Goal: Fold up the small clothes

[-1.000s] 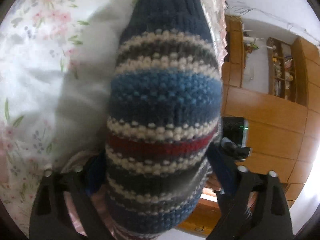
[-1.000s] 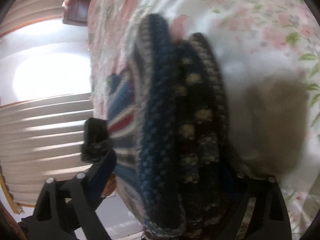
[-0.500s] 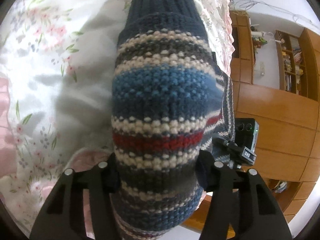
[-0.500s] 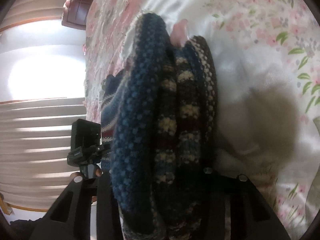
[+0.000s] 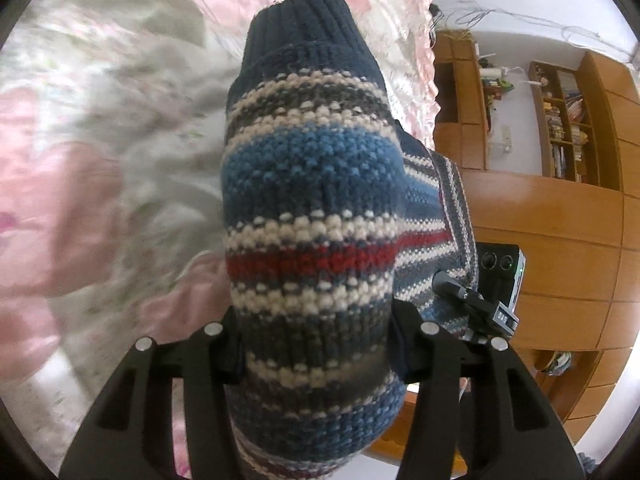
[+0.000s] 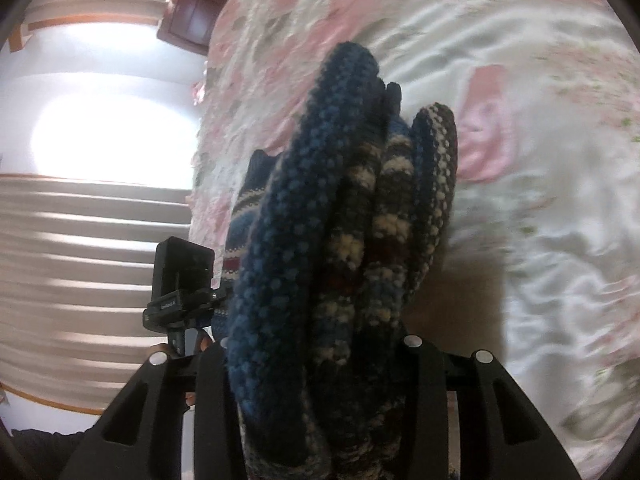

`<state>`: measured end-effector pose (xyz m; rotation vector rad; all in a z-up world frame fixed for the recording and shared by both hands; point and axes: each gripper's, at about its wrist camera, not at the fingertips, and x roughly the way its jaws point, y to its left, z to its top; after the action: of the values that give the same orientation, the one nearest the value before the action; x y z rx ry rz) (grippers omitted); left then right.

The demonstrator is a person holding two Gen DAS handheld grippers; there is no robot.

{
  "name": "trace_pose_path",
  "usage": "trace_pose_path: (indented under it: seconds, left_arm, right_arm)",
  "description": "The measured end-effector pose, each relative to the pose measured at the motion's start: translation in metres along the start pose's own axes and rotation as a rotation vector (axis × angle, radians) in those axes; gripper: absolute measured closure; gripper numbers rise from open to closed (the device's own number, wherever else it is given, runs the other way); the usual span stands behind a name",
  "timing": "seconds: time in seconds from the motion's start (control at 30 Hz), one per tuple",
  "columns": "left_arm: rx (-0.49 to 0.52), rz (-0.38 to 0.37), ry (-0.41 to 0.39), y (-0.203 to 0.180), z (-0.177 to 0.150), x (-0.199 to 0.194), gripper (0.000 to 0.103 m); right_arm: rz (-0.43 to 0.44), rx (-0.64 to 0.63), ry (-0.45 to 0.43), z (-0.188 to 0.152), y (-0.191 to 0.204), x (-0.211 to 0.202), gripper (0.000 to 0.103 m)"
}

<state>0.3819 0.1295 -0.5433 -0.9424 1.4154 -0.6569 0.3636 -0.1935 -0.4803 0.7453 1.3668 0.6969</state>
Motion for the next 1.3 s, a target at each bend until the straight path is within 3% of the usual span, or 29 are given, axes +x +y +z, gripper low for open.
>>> trace_pose_path:
  seconds: [0.37,0.57,0.77,1.03,1.07,1.13,1.17,1.23,1.3]
  left_arm:
    - [-0.032,-0.005,-0.140,0.042,-0.036,-0.142,0.053]
    - [-0.073,0.010,-0.203,0.095,-0.063,-0.210,0.053]
    - [-0.107,0.037,-0.202,0.151,-0.078,-0.234,0.053]
    - [-0.154,0.048,-0.146,0.201,-0.077,-0.209,0.050]
    - [-0.158,0.043,-0.147,0.204,-0.076,-0.208,0.047]
    - [-0.175,0.039,-0.147,0.207,-0.076,-0.205,0.034]
    - [-0.180,0.050,-0.156,0.207,-0.076,-0.207,0.032]
    - [-0.198,0.047,-0.197,0.208,-0.081,-0.221,0.027]
    - [-0.200,0.077,-0.301,0.197,-0.090,-0.252,0.020]
  right_arm:
    - [0.071,-0.100,0.068,-0.021,0.117,0.094,0.063]
    - [0.073,-0.157,0.133,-0.046,0.164,0.164,0.063]
    - [0.033,-0.157,0.179,-0.071,0.157,0.226,0.063]
    - [-0.025,-0.084,0.218,-0.086,0.119,0.261,0.063]
    - [-0.023,-0.068,0.223,-0.085,0.113,0.264,0.060]
    - [-0.050,-0.027,0.240,-0.079,0.101,0.274,0.044]
    - [-0.073,-0.013,0.243,-0.080,0.097,0.282,0.029]
    - [-0.086,0.003,0.241,-0.077,0.094,0.276,0.028]
    - [-0.090,-0.011,0.189,-0.064,0.103,0.254,0.024]
